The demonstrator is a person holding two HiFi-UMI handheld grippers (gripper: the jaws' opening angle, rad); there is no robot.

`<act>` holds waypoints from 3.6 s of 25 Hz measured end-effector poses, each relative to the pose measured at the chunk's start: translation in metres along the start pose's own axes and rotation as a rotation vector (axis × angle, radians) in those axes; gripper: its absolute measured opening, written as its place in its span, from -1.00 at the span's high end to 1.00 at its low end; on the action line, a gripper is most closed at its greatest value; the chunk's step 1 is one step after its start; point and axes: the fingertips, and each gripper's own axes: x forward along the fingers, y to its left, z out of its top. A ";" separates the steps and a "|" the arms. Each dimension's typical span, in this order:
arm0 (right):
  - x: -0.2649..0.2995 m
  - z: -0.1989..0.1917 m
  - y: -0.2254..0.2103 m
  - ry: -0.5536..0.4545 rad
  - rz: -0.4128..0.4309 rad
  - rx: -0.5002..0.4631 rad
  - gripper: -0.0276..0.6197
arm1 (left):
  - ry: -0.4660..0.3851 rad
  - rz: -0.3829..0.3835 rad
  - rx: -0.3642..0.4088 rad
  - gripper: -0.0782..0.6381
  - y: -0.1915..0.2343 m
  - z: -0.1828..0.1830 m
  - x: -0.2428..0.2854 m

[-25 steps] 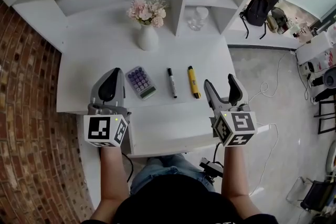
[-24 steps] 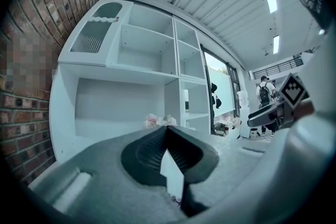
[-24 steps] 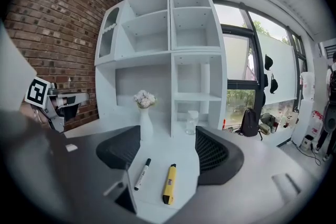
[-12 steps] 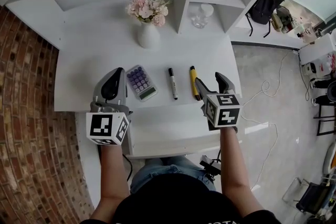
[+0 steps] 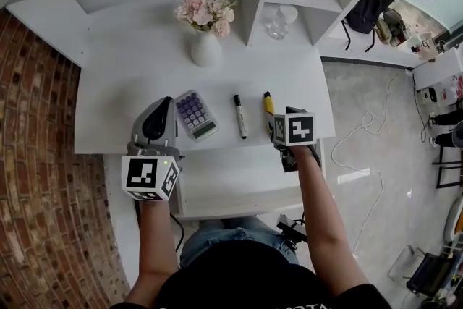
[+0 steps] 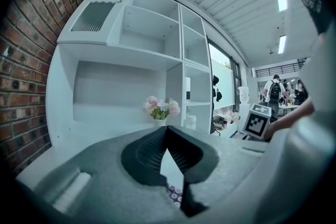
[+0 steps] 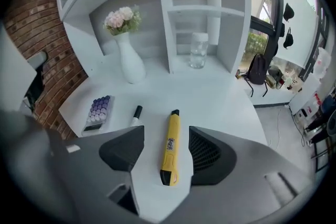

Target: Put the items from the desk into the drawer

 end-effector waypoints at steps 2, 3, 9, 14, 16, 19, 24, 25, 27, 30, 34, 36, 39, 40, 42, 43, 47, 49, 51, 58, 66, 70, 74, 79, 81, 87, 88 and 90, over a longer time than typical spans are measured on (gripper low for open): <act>0.013 -0.005 -0.001 0.044 0.008 0.035 0.09 | 0.001 -0.003 -0.004 0.79 0.000 -0.001 0.001; 0.020 -0.006 -0.001 0.059 0.012 0.045 0.11 | 0.001 -0.004 -0.005 0.79 0.000 -0.001 0.001; 0.053 -0.021 -0.015 0.173 -0.053 0.012 0.16 | 0.016 -0.010 0.002 0.79 -0.001 -0.004 0.001; 0.062 -0.041 -0.016 0.296 -0.062 0.048 0.21 | 0.029 -0.015 0.010 0.79 -0.003 -0.007 -0.001; 0.062 -0.043 -0.017 0.333 -0.072 0.048 0.21 | 0.034 -0.014 0.013 0.79 -0.003 -0.008 -0.001; 0.065 -0.043 -0.018 0.375 -0.081 0.039 0.19 | 0.037 -0.012 0.012 0.79 -0.004 -0.009 -0.001; 0.063 -0.042 -0.014 0.407 -0.070 0.053 0.31 | 0.031 -0.015 0.017 0.79 -0.007 -0.004 -0.003; 0.063 -0.041 -0.011 0.402 -0.070 0.063 0.53 | 0.029 -0.015 0.019 0.79 -0.007 -0.003 -0.003; 0.066 -0.040 -0.011 0.396 -0.087 0.051 0.53 | 0.026 -0.013 0.020 0.79 -0.007 -0.001 -0.005; 0.066 -0.040 -0.012 0.397 -0.096 0.017 0.54 | 0.020 -0.011 0.021 0.79 -0.006 0.001 -0.009; 0.058 -0.042 -0.015 0.374 -0.090 0.018 0.54 | 0.006 -0.015 0.028 0.79 -0.009 0.006 -0.014; 0.052 -0.042 -0.014 0.358 -0.076 0.027 0.54 | -0.001 -0.016 0.031 0.79 -0.010 0.008 -0.018; 0.038 -0.038 -0.008 0.320 -0.043 0.050 0.54 | -0.013 -0.018 0.032 0.79 -0.010 0.011 -0.026; 0.033 -0.036 -0.006 0.306 -0.037 0.059 0.54 | -0.020 -0.019 0.032 0.79 -0.010 0.013 -0.029; 0.020 -0.032 -0.004 0.281 -0.026 0.083 0.54 | -0.036 -0.024 0.034 0.79 -0.011 0.018 -0.033; 0.014 -0.030 -0.003 0.266 -0.021 0.093 0.54 | -0.043 -0.027 0.035 0.79 -0.012 0.020 -0.036; -0.014 -0.027 0.003 0.210 -0.018 0.094 0.54 | -0.070 -0.040 0.031 0.79 -0.016 0.026 -0.046; -0.033 -0.028 0.010 0.185 -0.012 0.093 0.54 | -0.080 -0.046 0.031 0.79 -0.017 0.028 -0.052; -0.053 -0.028 0.018 0.145 -0.010 0.084 0.54 | -0.090 -0.054 0.035 0.79 -0.019 0.032 -0.057; -0.107 -0.025 0.038 -0.014 -0.002 0.083 0.54 | -0.124 -0.077 0.044 0.79 -0.028 0.042 -0.074; -0.169 -0.019 0.056 -0.347 -0.009 0.088 0.54 | -0.160 -0.096 0.049 0.79 -0.033 0.053 -0.094; -0.208 -0.016 0.066 -0.578 -0.014 0.044 0.54 | -0.173 -0.109 0.044 0.79 -0.037 0.054 -0.104; -0.250 -0.019 0.076 -0.794 -0.056 -0.043 0.54 | -0.183 -0.122 0.038 0.79 -0.041 0.054 -0.116; -0.285 -0.041 0.080 -0.937 -0.088 -0.067 0.54 | -0.189 -0.151 0.052 0.79 -0.050 0.053 -0.132; -0.289 -0.055 0.077 -0.951 -0.093 -0.072 0.54 | -0.188 -0.152 0.052 0.79 -0.051 0.049 -0.139; -0.278 -0.092 0.059 -0.897 -0.128 -0.069 0.54 | -0.163 -0.124 0.044 0.79 -0.049 0.034 -0.145; -0.273 -0.097 0.055 -0.874 -0.133 -0.069 0.54 | -0.158 -0.120 0.041 0.79 -0.048 0.031 -0.144; -0.260 -0.109 0.043 -0.816 -0.144 -0.064 0.54 | -0.144 -0.113 0.031 0.79 -0.050 0.027 -0.141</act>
